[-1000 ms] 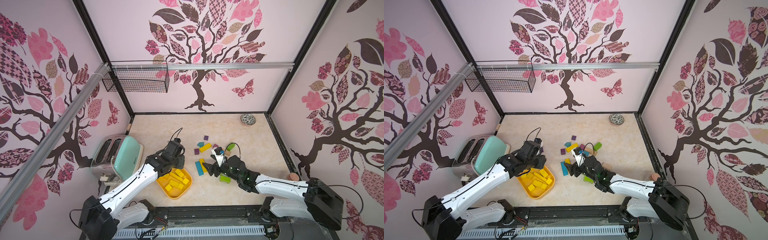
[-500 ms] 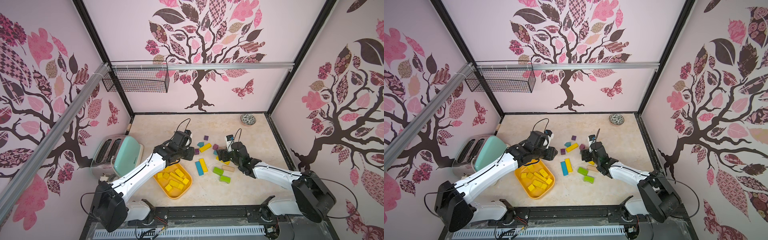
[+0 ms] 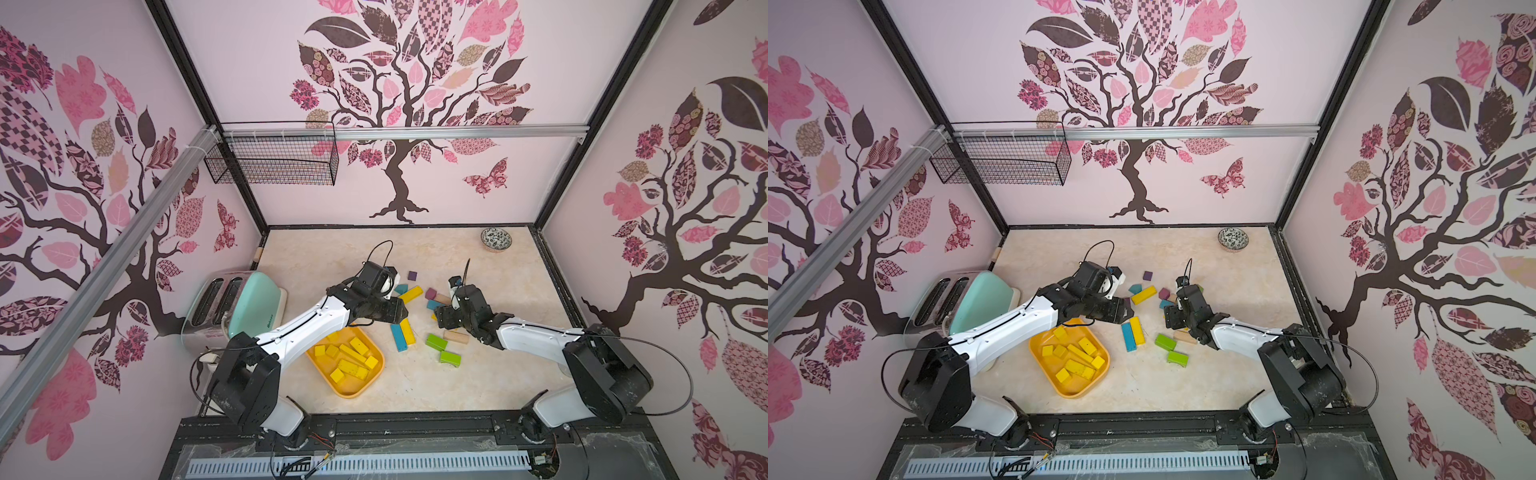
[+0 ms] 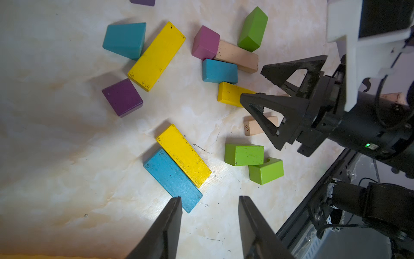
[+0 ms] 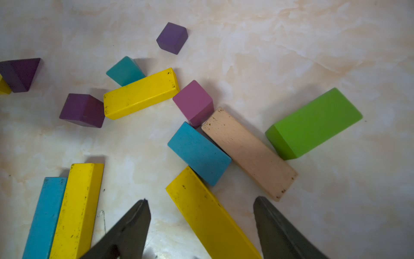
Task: Pick out the yellow building blocks
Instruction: Pick up the building block from the center of the board.
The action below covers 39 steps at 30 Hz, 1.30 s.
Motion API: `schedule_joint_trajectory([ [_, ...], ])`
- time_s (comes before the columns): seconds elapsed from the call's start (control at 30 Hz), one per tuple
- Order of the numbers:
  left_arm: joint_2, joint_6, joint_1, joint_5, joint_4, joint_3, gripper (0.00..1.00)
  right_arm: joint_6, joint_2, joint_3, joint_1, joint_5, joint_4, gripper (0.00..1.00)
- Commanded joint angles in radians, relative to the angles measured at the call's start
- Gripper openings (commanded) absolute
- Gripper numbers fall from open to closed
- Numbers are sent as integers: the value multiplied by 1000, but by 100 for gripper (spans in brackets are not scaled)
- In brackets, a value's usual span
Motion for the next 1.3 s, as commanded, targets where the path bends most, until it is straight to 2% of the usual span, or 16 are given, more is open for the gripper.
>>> schedule_joint_trajectory([
  [0.0,16,-12,-10,44,23,6,48,6,33,5,-1,-30,6,77],
  [0.23,44,-39,-28,43,41,4,48,-28,170,114,-1,-53,-115,69],
  [0.37,45,-21,-44,46,38,9,48,-13,173,92,-1,-63,-83,65],
  [0.57,48,-21,-46,23,23,17,48,-25,192,131,0,-57,-142,56],
  [1.03,-12,-28,-46,-13,33,-8,48,-34,159,140,2,-20,-176,40],
  [1.27,-71,-20,-46,-37,24,-50,49,-48,94,118,10,15,-152,35],
])
